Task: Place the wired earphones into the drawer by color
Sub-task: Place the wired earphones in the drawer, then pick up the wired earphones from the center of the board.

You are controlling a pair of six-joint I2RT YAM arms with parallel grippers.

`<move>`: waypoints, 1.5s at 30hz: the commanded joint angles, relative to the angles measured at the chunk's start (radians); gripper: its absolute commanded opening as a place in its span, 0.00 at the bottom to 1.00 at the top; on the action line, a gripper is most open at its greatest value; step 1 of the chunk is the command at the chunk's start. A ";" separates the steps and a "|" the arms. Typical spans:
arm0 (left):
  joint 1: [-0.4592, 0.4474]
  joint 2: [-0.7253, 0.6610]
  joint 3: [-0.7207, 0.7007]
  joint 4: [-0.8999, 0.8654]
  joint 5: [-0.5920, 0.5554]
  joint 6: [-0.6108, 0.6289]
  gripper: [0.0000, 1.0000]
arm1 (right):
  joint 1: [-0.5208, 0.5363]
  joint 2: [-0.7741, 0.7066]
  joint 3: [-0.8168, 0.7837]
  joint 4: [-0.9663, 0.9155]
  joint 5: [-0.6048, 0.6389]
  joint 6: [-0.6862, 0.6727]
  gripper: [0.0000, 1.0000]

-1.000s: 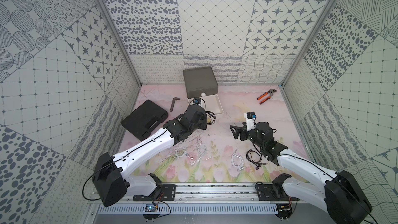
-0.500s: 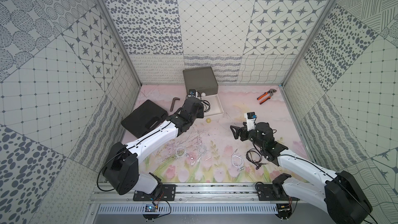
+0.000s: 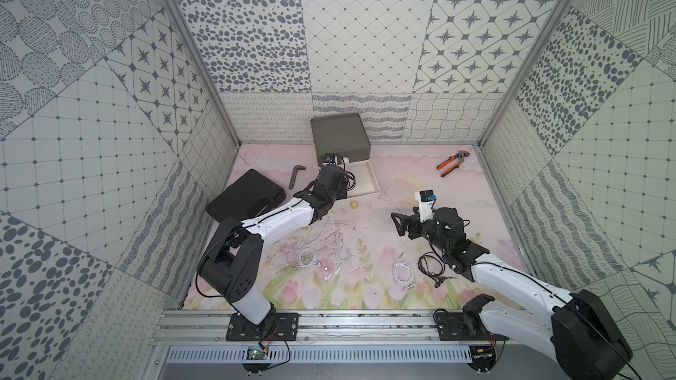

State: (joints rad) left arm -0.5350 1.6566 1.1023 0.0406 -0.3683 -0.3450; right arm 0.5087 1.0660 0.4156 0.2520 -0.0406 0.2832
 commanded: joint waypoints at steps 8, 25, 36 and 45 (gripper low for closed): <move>0.009 0.005 -0.001 0.071 0.026 0.005 0.16 | -0.004 -0.022 -0.007 0.050 0.011 -0.008 0.97; 0.008 -0.334 -0.168 0.004 0.158 -0.087 0.87 | -0.004 -0.127 0.088 -0.300 0.183 0.120 0.97; 0.009 -0.674 -0.452 -0.043 0.291 -0.111 0.99 | -0.003 -0.239 0.195 -0.791 0.087 0.374 0.97; 0.009 -0.773 -0.659 0.048 0.313 -0.033 0.99 | -0.003 -0.160 0.236 -1.009 -0.012 0.491 0.94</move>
State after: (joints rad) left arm -0.5339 0.9150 0.5255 0.0231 -0.1154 -0.4217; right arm 0.5087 0.8658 0.6098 -0.6590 -0.0032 0.7212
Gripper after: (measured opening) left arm 0.993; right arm 0.948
